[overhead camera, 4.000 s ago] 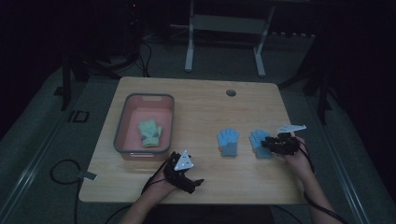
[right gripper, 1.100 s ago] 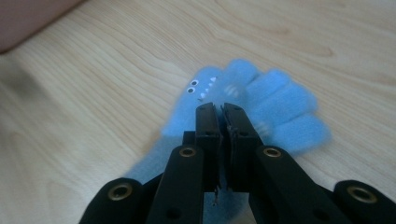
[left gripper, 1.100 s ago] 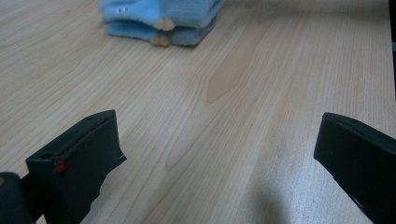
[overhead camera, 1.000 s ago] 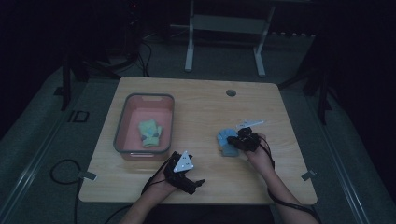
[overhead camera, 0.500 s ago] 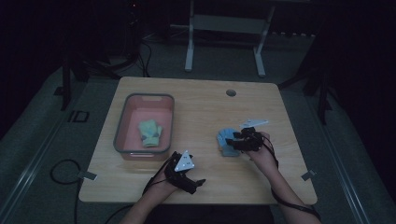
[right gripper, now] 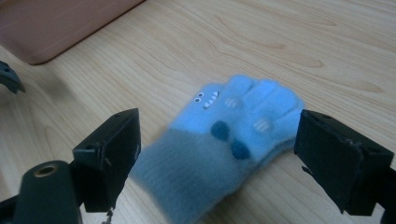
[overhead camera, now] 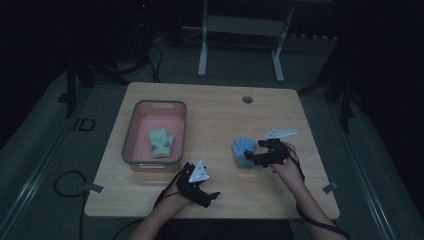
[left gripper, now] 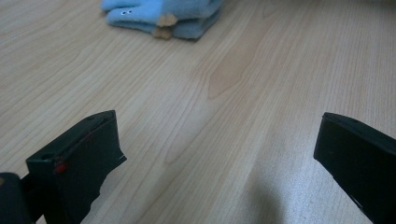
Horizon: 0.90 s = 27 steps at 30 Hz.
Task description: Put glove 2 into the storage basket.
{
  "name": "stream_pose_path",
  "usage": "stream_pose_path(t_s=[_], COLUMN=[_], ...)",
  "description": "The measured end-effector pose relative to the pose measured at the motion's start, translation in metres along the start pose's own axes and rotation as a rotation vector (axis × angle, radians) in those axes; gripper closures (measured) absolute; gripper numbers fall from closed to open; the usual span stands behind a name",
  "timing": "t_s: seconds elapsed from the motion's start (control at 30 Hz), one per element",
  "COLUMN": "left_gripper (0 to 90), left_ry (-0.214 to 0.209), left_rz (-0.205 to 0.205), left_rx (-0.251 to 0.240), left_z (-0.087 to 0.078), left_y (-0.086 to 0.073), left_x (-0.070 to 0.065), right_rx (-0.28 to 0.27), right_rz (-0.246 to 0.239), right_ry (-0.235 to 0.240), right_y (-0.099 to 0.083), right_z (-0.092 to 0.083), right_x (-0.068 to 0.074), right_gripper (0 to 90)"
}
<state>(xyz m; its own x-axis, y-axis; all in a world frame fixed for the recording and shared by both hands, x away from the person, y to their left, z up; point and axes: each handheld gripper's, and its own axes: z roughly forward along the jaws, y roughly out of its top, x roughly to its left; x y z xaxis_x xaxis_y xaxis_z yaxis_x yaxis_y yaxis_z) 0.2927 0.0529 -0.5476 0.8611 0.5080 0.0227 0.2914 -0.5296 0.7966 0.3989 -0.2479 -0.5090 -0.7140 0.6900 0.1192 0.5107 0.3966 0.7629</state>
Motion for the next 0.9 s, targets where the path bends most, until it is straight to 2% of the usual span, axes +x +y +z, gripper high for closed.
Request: stream_pose_path(t_s=[0.2,0.27,0.33,0.4,0.53,0.7,0.83,0.9], left_gripper=[0.4,0.4,0.4,0.4,0.4,0.4,0.4,0.8], left_ry=[-0.019,-0.019,-0.037,-0.034,-0.054,-0.075,-0.101,-0.098], left_rz=[0.002,0.026,0.033,0.043,0.089,0.131,0.141,0.155], left_rx=[0.013,0.017,0.017,0.022,0.021,0.016,0.011,0.006], left_z=[0.001,0.001,0.002,0.005,0.009,0.019,0.027,0.03], left_y=[0.002,0.003,0.005,0.008,0.016,0.027,0.037,0.042], left_x=[-0.002,-0.004,-0.004,-0.005,-0.007,-0.007,-0.004,-0.002], right_rx=[-0.026,-0.028,-0.031,-0.038,-0.027,-0.032,-0.053,-0.059], right_rz=[-0.021,-0.034,-0.045,-0.059,-0.044,0.014,0.033,0.035], right_ry=[0.002,-0.001,0.001,-0.01,0.008,0.04,0.037,0.032], right_y=[-0.001,-0.001,-0.001,0.0,0.0,0.0,-0.001,-0.001], right_z=[-0.009,-0.012,-0.015,-0.017,-0.022,-0.03,-0.036,-0.038], right_x=[-0.004,-0.005,-0.006,-0.007,-0.01,-0.017,-0.02,-0.021], right_gripper=[16.1,15.5,14.6,14.4,14.5,14.5,12.1,12.1])
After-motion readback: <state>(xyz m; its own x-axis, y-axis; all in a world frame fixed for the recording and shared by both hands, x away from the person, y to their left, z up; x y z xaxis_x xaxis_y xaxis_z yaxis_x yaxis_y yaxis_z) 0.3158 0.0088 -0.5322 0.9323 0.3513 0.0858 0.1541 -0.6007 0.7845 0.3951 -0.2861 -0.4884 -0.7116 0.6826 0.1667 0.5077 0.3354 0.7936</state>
